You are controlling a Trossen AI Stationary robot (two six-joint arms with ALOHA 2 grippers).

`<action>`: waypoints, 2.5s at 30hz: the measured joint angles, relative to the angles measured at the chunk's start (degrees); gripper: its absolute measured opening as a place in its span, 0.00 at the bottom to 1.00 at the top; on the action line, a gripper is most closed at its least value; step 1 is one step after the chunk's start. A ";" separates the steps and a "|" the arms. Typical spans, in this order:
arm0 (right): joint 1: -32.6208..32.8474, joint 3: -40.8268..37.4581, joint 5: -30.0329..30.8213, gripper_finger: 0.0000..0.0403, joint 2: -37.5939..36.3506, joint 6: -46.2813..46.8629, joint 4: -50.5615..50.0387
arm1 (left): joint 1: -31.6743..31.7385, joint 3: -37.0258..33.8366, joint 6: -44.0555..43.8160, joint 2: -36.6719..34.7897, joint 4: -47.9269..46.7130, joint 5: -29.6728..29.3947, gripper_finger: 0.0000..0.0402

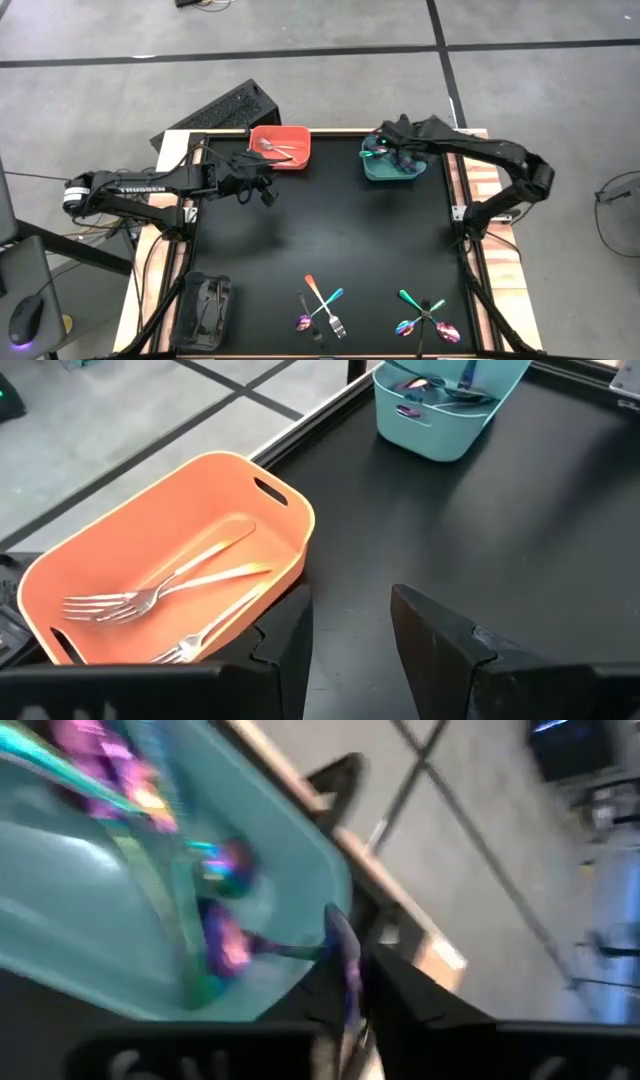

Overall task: Sort silverware by color (type)
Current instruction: Put the blue spoon into the blue bin, then put the orange fork into the orange bin

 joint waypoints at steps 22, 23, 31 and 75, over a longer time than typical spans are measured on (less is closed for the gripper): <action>2.63 0.04 -21.15 0.63 -12.34 18.22 7.16 | -0.04 -0.06 -1.25 0.02 -1.27 10.47 0.31; 3.43 0.04 -22.66 0.63 -12.77 19.78 7.48 | -0.04 -0.17 -0.60 0.02 -1.18 10.56 0.31; 17.38 0.04 -25.99 0.62 -12.91 33.14 7.24 | -0.58 -0.22 -3.05 0.07 -1.96 12.29 0.31; 55.49 15.90 -54.62 0.61 34.30 59.26 41.21 | -36.19 -0.22 -19.48 0.50 -1.48 2.20 0.31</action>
